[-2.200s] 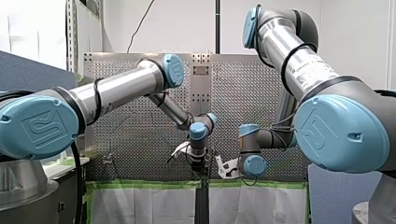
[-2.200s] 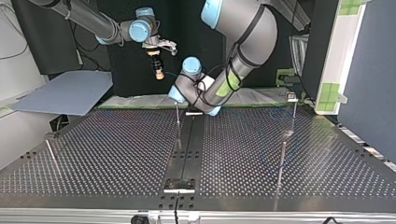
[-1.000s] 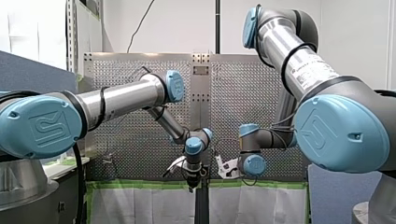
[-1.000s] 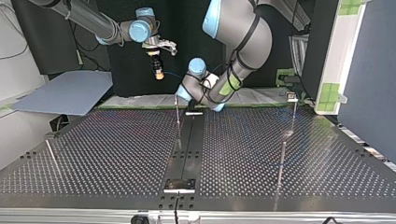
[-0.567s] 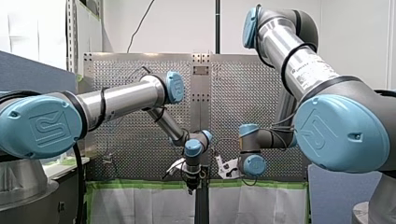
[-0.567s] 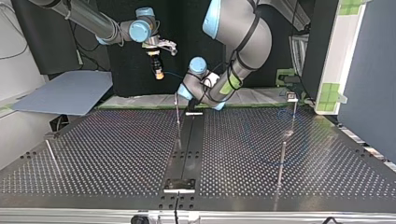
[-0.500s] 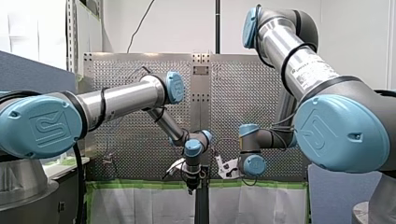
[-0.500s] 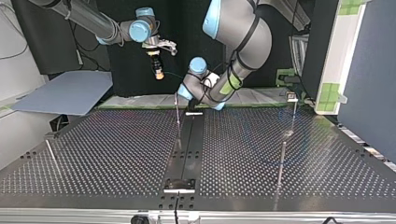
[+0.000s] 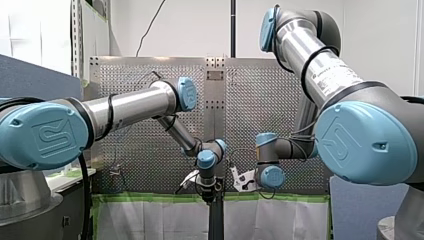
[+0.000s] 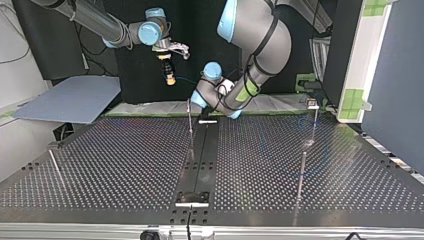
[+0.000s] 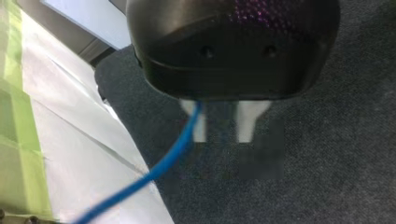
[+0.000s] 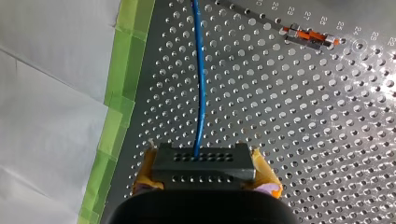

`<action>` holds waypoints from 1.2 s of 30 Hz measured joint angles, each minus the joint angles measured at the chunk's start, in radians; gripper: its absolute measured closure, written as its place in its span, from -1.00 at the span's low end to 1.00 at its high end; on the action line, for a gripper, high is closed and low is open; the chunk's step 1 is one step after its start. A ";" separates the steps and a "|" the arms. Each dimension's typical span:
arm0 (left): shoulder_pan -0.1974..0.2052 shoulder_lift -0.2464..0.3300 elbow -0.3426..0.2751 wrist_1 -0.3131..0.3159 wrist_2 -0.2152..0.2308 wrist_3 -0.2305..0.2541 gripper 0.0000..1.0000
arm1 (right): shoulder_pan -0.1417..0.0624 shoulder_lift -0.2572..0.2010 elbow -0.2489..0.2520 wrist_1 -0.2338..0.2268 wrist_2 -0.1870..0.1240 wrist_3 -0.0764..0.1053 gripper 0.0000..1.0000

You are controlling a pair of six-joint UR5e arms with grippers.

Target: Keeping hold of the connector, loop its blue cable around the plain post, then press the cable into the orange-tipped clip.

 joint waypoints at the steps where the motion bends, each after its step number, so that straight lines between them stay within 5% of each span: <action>1: 0.000 -0.001 0.000 0.001 -0.001 0.000 1.00 | 0.000 0.000 0.000 0.000 0.000 0.000 1.00; 14: -0.001 0.011 -0.032 0.053 -0.054 0.004 1.00 | -0.003 -0.001 0.000 0.002 0.001 -0.002 1.00; 36: 0.006 0.157 -0.241 0.278 -0.085 -0.044 1.00 | -0.013 -0.001 -0.003 0.011 0.006 0.005 1.00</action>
